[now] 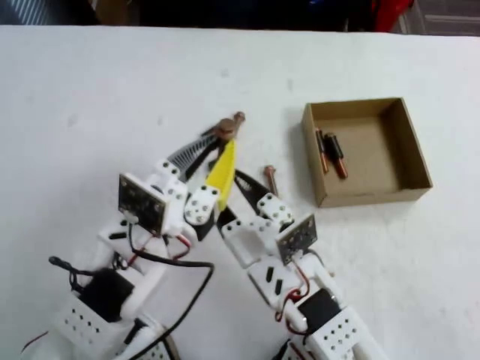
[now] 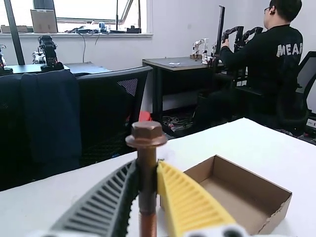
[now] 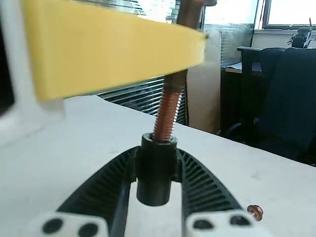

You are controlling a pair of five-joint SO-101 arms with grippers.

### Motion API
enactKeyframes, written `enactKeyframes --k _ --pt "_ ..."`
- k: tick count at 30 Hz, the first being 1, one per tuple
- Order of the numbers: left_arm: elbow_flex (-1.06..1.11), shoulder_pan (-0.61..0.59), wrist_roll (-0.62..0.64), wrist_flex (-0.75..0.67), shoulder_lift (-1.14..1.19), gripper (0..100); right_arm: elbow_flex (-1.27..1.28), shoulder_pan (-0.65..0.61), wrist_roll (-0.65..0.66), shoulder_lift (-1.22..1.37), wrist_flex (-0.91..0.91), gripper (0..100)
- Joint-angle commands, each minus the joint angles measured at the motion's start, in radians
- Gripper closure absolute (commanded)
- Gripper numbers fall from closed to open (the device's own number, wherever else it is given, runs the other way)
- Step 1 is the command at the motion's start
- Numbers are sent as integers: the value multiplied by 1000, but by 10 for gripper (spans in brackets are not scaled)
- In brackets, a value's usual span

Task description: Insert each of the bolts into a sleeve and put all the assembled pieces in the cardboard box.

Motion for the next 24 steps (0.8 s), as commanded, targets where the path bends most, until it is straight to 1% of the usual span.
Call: enactKeyframes --k 1,5,7,9,12,16,19,21,24 --pt "6 -5 14 40 -15 978 -8 -5 -6 -13 2 981" --pt "9 -35 106 87 -36 978 -8 -5 -6 -13 4 981" --pt "25 -41 127 133 -81 978 -8 -4 -2 -13 4 981" --pt "57 -41 117 166 -139 978 -8 -4 -2 -13 4 981" --pt "121 -44 107 175 -220 977 -8 -4 -3 -13 4 981" --pt "186 -44 26 172 -298 976 -8 -4 -5 -13 4 981" --pt "189 -44 12 175 -318 973 -8 -4 -5 -13 4 981" --pt "187 -44 12 175 -318 937 -8 -4 -5 -13 4 981" --pt "189 -44 12 176 -318 851 -9 -5 -5 -13 25 981"
